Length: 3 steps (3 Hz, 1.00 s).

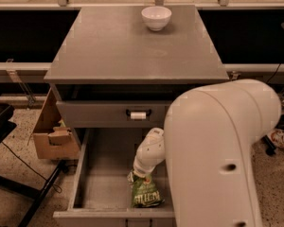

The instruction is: Pick green jalapeno chip bag from middle drawer and place on counter

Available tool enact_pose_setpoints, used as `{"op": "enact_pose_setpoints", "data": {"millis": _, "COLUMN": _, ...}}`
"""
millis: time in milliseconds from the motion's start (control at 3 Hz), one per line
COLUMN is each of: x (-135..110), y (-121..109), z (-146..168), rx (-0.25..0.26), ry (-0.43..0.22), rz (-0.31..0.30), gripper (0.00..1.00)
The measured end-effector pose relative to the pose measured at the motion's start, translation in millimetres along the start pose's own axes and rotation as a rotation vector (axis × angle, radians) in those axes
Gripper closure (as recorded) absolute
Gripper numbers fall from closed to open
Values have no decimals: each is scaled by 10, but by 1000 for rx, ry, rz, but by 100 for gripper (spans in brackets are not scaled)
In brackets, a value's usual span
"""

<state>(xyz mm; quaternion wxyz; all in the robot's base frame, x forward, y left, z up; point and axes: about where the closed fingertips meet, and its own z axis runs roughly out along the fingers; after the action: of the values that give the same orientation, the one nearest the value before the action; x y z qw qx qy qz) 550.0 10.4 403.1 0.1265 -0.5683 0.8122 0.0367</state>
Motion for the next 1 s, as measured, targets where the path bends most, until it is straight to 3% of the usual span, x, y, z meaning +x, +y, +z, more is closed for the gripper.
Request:
{"op": "enact_pose_setpoints", "data": {"millis": 333, "x": 89, "y": 82, "z": -542, "rx": 39, "ry": 17, "rz": -20, "gripper": 100}}
{"op": "enact_pose_setpoints", "data": {"millis": 667, "x": 270, "y": 131, "z": -1273, "rx": 76, "ry": 62, "rz": -23, "gripper": 100}}
{"op": "enact_pose_setpoints", "data": {"millis": 1000, "x": 343, "y": -46, "z": -2228, "rx": 123, "ry": 76, "rz": 4, "gripper": 100}}
